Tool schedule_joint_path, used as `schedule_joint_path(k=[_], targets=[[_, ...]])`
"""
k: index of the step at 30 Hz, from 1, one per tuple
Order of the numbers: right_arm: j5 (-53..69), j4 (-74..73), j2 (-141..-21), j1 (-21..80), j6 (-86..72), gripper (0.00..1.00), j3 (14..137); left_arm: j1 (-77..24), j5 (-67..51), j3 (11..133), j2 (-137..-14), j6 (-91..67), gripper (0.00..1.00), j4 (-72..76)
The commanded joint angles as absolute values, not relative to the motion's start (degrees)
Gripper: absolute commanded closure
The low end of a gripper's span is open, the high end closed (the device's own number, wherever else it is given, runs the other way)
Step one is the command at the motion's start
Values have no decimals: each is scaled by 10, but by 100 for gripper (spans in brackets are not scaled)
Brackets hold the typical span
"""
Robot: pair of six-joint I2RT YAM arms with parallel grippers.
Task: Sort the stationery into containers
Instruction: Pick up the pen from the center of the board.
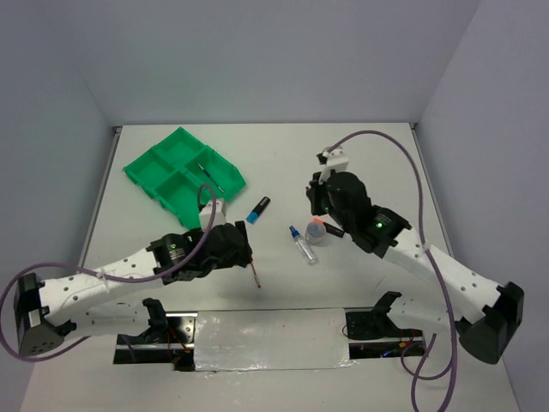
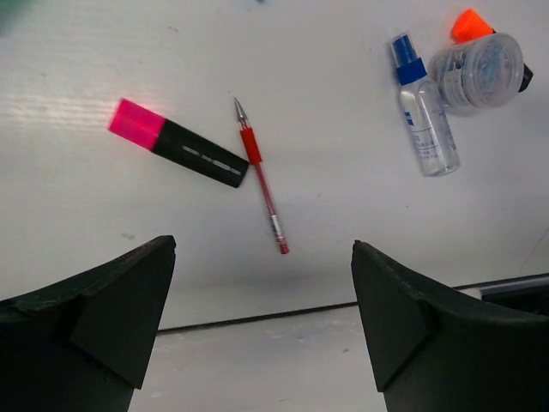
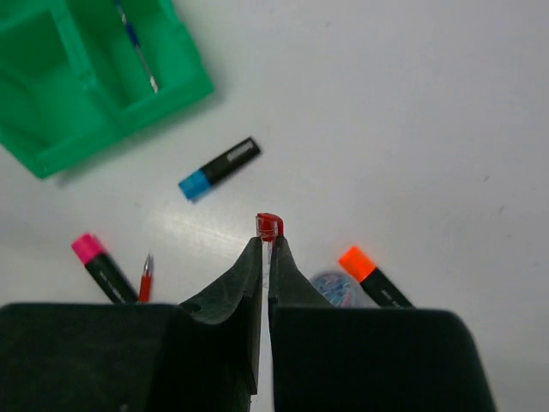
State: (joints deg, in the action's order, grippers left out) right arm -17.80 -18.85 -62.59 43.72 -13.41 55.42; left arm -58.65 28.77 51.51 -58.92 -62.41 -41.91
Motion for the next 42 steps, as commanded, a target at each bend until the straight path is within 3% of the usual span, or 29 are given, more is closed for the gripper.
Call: schedule_joint_path(k=[1, 12, 16, 23, 30, 32, 37, 42], targets=[[-251, -219, -592, 425, -163, 100, 542, -640, 374, 532, -634, -818, 5, -410], [-214, -150, -512, 412, -171, 100, 470, -659, 364, 592, -857, -905, 13, -432], [-190, -145, -516, 412, -156, 100, 464, -658, 360, 614, -901, -925, 27, -439], [-174, -132, -505, 401, -139, 100, 444, -658, 351, 659, -981, -949, 27, -475], [-149, -122, -502, 398, -137, 100, 436, -658, 350, 647, -992, -972, 29, -478], [-144, -120, -501, 398, -135, 100, 433, -658, 349, 641, -993, -972, 37, -474], [-135, -120, -500, 398, -134, 100, 432, -654, 341, 614, -988, -962, 41, -440], [-133, -120, -503, 399, -134, 100, 432, -649, 328, 590, -991, -953, 41, -408]])
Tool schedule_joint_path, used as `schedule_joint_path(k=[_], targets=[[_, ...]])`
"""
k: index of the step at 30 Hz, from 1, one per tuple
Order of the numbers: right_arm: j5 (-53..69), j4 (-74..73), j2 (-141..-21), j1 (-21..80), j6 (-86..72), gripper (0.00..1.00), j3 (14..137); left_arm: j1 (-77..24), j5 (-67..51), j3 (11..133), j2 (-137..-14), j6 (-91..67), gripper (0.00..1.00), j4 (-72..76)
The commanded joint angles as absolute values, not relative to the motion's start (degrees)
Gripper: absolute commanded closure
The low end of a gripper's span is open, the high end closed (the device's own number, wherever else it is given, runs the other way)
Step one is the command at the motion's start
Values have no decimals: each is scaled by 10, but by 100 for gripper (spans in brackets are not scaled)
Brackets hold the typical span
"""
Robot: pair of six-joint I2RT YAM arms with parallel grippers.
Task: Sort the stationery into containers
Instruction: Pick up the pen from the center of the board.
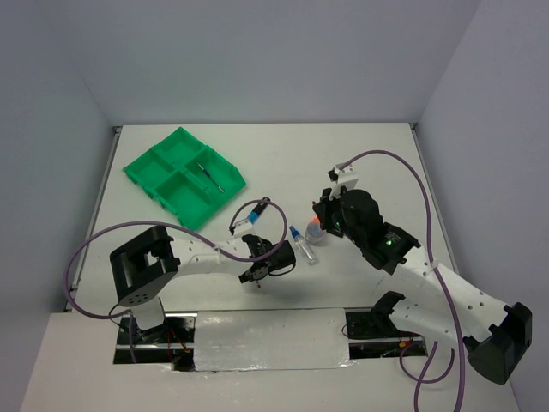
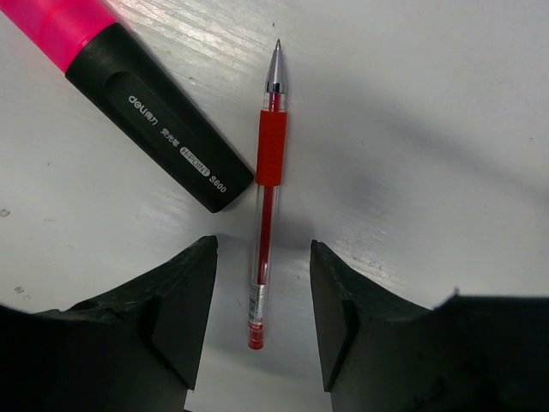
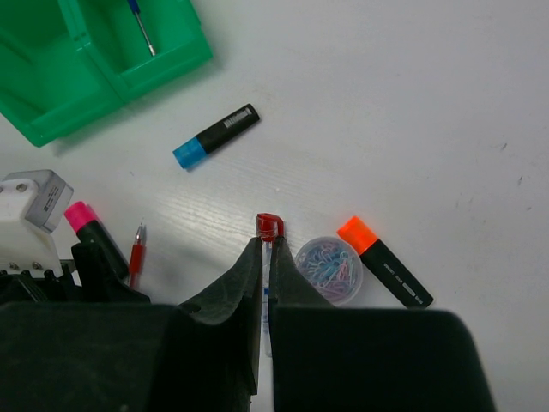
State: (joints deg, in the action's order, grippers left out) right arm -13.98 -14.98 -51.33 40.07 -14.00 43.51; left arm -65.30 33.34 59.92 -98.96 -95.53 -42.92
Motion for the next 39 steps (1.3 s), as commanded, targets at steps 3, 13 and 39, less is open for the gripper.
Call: schedule_joint_path(k=[3, 13, 39], targets=[[-129, -119, -504, 399, -134, 100, 433, -648, 322, 583, -996, -947, 44, -396], [-132, -119, -490, 398, -132, 100, 432, -647, 282, 535, -988, -934, 100, -333], [-100, 50, -329, 323, -328, 100, 344, -717, 230, 327, -641, -365, 100, 249]])
